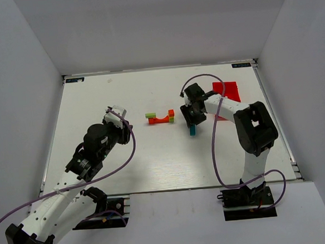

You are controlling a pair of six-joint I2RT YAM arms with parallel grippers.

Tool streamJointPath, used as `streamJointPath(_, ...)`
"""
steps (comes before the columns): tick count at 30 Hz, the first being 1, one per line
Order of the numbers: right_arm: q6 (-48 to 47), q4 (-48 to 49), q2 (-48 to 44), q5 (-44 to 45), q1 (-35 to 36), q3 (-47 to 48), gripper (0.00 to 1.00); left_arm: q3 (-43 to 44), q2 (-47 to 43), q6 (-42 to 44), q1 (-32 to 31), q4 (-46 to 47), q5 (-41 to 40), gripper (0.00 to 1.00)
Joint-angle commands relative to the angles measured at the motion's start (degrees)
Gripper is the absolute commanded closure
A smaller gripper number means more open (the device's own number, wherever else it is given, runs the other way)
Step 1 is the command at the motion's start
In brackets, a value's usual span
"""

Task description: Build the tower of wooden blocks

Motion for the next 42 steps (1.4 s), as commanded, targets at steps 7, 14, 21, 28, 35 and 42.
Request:
streamJointPath(7, 5.15, 2.60, -1.02, 6.81, 0.51, -2.36, 0.50, 0.43, -0.78, -0.05, 0.12, 0.05, 0.72, 0.46)
streamJointPath(14, 5.85, 2.78, -0.58, 6.54, 0.60, -3.07, 0.52, 0.43, -0.78, -0.05, 0.12, 0.05, 0.72, 0.46)
streamJointPath(21, 1.99, 3.04, -0.23, 5.49, 1.22, -2.45, 0.57, 0.43, -0.78, -0.05, 0.12, 0.05, 0.72, 0.46)
streamJointPath(28, -1.09, 3.39, -1.98, 5.74, 1.39, -3.94, 0.57, 0.43, -0.78, -0.05, 0.12, 0.05, 0.72, 0.46)
streamJointPath(35, -5.20, 4.36, -3.83, 4.08, 1.31, -5.96, 0.60, 0.43, -0.78, -0.05, 0.12, 0.05, 0.72, 0.46)
streamJointPath(42, -9.78, 4.97, -5.85, 1.44, 1.22, -7.20, 0.86, 0.43, -0.78, -0.05, 0.12, 0.05, 0.72, 0.46)
